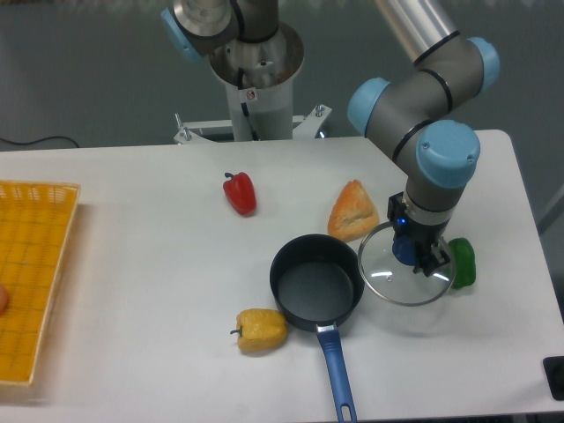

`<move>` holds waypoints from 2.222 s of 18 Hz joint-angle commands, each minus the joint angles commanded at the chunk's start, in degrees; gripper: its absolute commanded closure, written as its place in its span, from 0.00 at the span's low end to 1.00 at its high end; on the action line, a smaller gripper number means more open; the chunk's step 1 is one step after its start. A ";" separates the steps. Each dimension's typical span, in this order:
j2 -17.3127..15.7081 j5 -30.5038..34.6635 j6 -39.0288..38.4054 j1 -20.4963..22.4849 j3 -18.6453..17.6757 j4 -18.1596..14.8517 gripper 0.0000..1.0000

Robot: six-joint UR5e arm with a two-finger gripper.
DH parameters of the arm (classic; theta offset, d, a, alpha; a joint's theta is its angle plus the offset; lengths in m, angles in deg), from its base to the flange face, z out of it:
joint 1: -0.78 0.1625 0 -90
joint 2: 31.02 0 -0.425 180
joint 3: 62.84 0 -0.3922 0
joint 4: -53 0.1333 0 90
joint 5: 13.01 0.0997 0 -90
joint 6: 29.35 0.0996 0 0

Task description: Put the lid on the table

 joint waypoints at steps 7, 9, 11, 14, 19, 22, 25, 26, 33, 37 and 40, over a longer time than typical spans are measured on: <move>2.03 0.09 -1.06 -0.35 2.64 0.71 0.35; 1.68 0.18 -0.53 -0.36 3.08 0.45 0.36; 1.32 0.18 -0.35 -0.18 3.34 0.18 0.36; 0.80 0.35 -0.09 0.08 3.43 -0.17 0.38; -0.70 1.85 3.77 1.57 2.82 -3.15 0.39; -1.66 1.93 6.67 2.89 2.29 -4.82 0.39; -2.80 1.85 8.87 4.30 0.89 -5.00 0.39; -3.50 1.67 10.18 5.09 -0.08 -4.83 0.39; -5.53 1.41 19.06 9.83 -3.69 -4.47 0.38; -5.88 1.32 22.75 11.86 -4.04 -4.74 0.38; -5.80 1.32 24.95 12.83 -4.04 -4.65 0.38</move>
